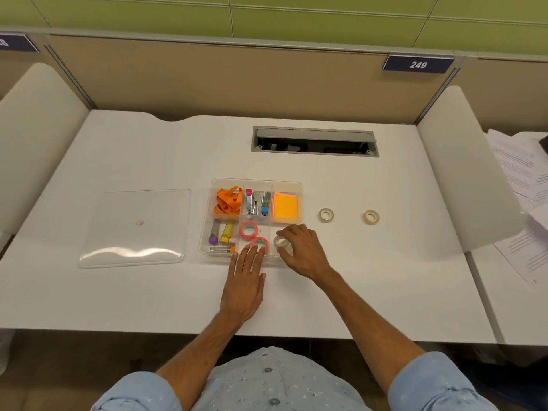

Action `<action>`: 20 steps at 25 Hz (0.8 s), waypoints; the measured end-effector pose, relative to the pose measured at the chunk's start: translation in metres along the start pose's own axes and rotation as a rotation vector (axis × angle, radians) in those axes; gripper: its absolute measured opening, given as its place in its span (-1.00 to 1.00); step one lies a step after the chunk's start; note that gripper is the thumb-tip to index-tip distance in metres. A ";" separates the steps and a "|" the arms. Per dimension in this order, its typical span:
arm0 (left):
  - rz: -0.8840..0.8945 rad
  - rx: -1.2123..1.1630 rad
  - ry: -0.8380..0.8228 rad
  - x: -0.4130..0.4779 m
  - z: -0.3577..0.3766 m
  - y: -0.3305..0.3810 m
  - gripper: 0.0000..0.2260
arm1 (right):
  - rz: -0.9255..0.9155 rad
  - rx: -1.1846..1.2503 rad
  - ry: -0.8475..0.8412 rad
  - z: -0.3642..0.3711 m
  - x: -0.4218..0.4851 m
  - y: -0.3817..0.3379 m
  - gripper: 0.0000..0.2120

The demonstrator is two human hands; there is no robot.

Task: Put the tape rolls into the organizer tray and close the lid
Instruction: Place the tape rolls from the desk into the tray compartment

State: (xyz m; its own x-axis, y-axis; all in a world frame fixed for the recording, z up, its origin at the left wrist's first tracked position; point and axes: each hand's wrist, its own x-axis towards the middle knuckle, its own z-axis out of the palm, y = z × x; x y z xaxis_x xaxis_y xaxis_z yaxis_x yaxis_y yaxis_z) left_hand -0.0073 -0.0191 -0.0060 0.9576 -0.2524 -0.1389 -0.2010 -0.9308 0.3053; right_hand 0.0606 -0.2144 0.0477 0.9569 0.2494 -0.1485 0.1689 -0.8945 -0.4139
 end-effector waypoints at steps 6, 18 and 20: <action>-0.002 0.003 -0.023 0.003 0.001 -0.004 -0.43 | -0.011 -0.044 -0.020 0.006 -0.005 -0.003 -0.61; 0.023 -0.050 0.047 0.000 0.003 -0.004 -0.45 | 0.389 0.016 0.125 -0.030 -0.001 0.053 -0.52; 0.026 -0.042 0.050 0.000 0.004 -0.004 -0.45 | 0.437 -0.042 -0.010 -0.034 0.003 0.062 -0.40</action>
State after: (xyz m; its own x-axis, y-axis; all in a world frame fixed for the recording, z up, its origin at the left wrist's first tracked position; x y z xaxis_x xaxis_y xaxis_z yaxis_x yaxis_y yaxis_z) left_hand -0.0071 -0.0161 -0.0106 0.9615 -0.2616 -0.0838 -0.2178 -0.9121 0.3474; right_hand 0.0821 -0.2812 0.0518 0.9384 -0.1522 -0.3101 -0.2415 -0.9309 -0.2739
